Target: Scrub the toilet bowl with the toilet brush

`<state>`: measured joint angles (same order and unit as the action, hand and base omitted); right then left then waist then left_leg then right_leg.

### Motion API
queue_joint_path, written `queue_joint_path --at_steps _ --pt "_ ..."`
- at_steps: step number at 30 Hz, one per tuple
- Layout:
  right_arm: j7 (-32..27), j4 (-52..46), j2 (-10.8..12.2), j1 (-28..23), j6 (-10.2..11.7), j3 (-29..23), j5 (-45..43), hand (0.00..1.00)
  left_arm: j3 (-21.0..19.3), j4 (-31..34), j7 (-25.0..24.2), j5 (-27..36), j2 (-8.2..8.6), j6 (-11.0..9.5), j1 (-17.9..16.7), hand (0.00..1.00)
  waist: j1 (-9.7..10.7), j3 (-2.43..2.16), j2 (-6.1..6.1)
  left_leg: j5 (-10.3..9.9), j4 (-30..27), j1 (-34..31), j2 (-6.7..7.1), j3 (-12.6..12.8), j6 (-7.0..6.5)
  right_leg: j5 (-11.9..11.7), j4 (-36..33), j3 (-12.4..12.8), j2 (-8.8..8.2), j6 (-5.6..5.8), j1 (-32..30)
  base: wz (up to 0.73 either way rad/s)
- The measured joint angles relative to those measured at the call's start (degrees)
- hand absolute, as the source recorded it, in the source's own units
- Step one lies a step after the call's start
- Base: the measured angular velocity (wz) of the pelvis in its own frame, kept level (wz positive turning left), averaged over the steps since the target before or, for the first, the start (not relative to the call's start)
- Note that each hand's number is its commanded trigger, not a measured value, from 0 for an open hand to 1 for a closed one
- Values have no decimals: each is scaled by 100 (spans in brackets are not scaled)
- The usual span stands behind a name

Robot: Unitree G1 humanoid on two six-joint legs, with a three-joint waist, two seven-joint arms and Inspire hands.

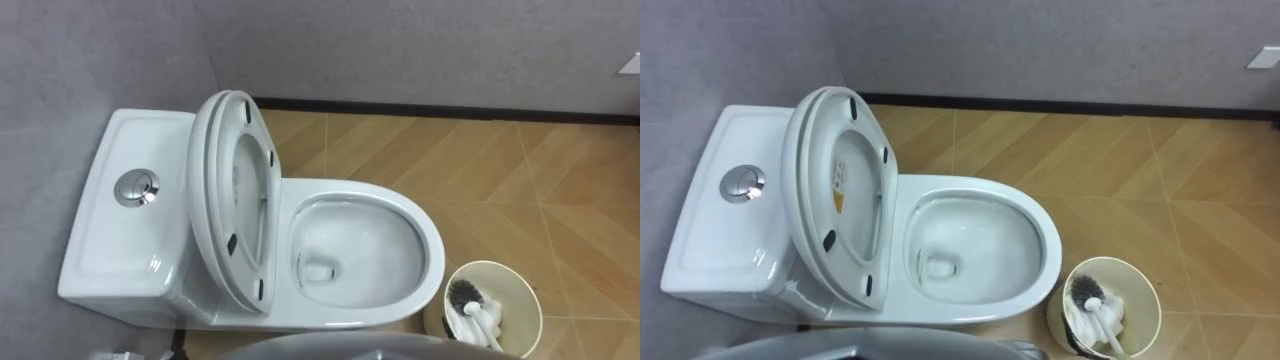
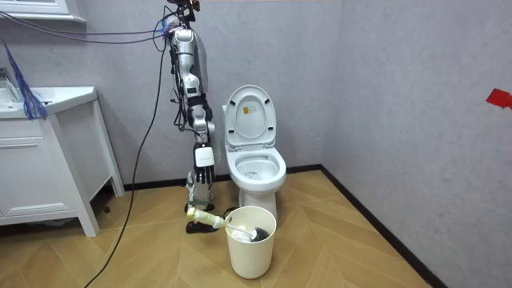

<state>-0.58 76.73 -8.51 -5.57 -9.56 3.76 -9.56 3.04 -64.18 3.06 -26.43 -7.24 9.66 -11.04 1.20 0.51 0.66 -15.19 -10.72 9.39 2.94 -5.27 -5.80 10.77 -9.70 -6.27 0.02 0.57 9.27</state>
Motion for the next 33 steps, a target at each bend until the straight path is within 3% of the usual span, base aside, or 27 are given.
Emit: queue_joint_path --at_steps 12,17,24,29,33 --pt "-41 -32 -1 6 18 -36 1 0 -6 0 16 144 -2 5 3 0 4 -1 -11 0 4 0 -2 23 0 0 3 6 1 0 -10 0" --pt "-334 -81 -2 6 100 -238 6 0 -98 4 10 212 -1 -20 4 0 5 -1 -16 0 5 3 -3 41 0 0 4 -1 -1 0 -10 0" --pt "-827 -379 -1 7 293 -337 33 0 -167 8 5 207 -2 -53 7 0 3 -3 -60 0 9 0 -5 76 0 0 13 19 2 0 -23 -1" --pt "-1136 -971 9 -2 603 -403 174 0 -170 71 19 202 -1 -197 11 0 -4 -2 -115 -1 7 -22 -9 133 2 -1 22 19 3 -1 -59 -6" --pt "-1323 -1601 12 40 891 -383 107 0 -170 150 177 218 -2 -386 27 0 -46 -31 -154 1 7 -55 -22 241 1 -3 -4 110 13 -4 -143 -15"
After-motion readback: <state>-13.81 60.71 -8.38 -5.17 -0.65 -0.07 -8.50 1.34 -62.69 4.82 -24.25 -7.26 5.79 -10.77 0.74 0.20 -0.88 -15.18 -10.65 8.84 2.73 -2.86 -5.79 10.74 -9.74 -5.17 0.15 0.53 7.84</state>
